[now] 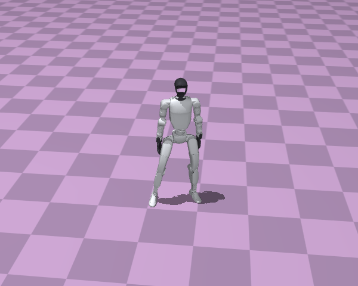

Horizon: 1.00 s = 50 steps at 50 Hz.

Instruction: Kungfu

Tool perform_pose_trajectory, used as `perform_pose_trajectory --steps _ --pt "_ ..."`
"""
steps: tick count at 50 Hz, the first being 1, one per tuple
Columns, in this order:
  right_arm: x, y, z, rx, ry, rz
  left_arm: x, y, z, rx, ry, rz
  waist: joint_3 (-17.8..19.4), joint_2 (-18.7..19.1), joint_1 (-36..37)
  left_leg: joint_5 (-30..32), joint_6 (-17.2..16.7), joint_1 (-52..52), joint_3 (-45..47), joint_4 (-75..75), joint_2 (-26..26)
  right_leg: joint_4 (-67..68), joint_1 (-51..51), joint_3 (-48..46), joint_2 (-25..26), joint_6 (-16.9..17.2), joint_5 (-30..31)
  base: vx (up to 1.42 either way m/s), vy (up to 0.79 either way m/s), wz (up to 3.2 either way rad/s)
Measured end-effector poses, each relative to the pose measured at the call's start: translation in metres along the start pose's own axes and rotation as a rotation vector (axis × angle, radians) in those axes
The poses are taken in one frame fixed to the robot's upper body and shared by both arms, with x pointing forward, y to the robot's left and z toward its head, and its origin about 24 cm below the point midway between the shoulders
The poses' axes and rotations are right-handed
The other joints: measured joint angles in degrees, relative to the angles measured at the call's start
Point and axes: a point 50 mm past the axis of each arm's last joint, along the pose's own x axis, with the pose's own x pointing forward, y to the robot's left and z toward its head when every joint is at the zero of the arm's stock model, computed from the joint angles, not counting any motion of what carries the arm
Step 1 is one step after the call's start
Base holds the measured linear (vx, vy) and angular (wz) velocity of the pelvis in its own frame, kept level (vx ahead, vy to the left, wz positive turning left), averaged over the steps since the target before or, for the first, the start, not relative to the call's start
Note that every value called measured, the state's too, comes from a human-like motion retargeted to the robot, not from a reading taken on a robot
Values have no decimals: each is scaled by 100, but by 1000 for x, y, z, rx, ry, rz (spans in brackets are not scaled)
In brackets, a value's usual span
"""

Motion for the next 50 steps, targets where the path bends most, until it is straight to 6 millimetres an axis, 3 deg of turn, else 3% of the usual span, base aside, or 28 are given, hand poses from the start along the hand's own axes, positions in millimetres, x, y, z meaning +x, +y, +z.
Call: perform_pose_trajectory --steps 2,5,8,10,13,15,19,22,26,30,37,40,42,44,47,50 --pt "1 5 4 -51 -21 11 -1 6 -16 -46 31 22 -115 -116 16 64 -80 -20 207 -4 128 -192 24 -121 16 400 -511 -15 -64 -75" --pt "3 15 13 -167 -38 30 -2 14 -30 -82 47 82 -277 -40 -11 280 -235 -76 407 -70 548 -336 -168 -350 352 -139 -943 -15 -78 -69" --pt "3 18 29 -338 -38 61 0 9 -21 -67 22 107 -320 -57 39 718 -233 -290 622 65 887 -343 -338 2 705 -155 -1160 -27 -64 -31" --pt "2 16 45 -459 -36 76 2 0 -6 -55 -27 109 -120 98 -83 1115 -233 -364 826 318 1240 -403 -198 143 964 -241 -1267 -30 -59 31" --pt "-1 12 64 -595 -20 42 3 -15 28 9 -122 89 20 182 -465 1331 -80 -517 1383 735 1375 -585 -54 0 995 -439 -1274 -21 -36 52" --pt "-2 9 71 -626 -37 8 1 -27 52 114 -188 71 105 101 -444 1164 -411 -518 1368 890 1172 -638 15 109 1040 -528 -1274 -20 -43 -13" --pt "-4 -2 74 -551 -61 -10 -7 -52 99 422 -319 38 -30 -202 -7 670 -826 -1106 191 1345 206 -591 -198 134 975 -620 -1293 -11 -25 -20" --pt "-7 -7 79 -493 -51 11 -17 -71 131 598 -437 12 88 -250 198 568 -830 -1230 -60 1237 -377 -530 -223 229 1029 -674 -1346 -13 -12 -21" --pt "-6 -7 76 -420 -31 22 -26 -82 149 749 -520 33 209 -156 324 427 -544 -1195 594 1219 -174 -610 18 252 1329 -831 -1400 5 -15 -39" --pt "-4 0 67 -377 -15 33 -26 -77 149 830 -541 98 -75 -94 150 531 -108 -1390 1166 1072 -51 -581 -122 287 1439 -899 -1470 16 -8 -12" --pt "4 34 41 -360 -10 142 -17 -50 128 824 -397 219 -23 -318 115 389 130 -1525 749 1141 -53 -543 72 353 1485 -952 -1585 17 -8 -16" --pt "6 44 26 -375 18 173 -12 -35 108 754 -282 240 -29 -391 106 523 211 -1369 1067 927 137 -517 189 374 1504 -963 -1660 26 3 -26" --pt "6 46 17 -399 44 181 -9 -28 92 686 -214 242 -11 -452 217 612 80 -1101 1327 764 207 -556 387 513 1623 -1011 -1742 29 9 -77" --pt "6 46 9 -428 67 175 -6 -23 77 611 -157 242 -85 -552 395 425 168 -919 1524 763 203 -594 516 774 1684 -992 -1809 34 14 -109" --pt "6 45 -2 -401 78 133 -3 -19 57 495 -95 217 -267 -470 304 368 251 -753 1557 584 151 -566 585 721 1667 -837 -1855 37 17 8" --pt "6 47 -6 -306 52 115 -1 -21 51 402 -93 178 -354 -413 132 380 370 -702 1292 361 -55 -404 607 430 1511 -559 -1896 33 17 59"
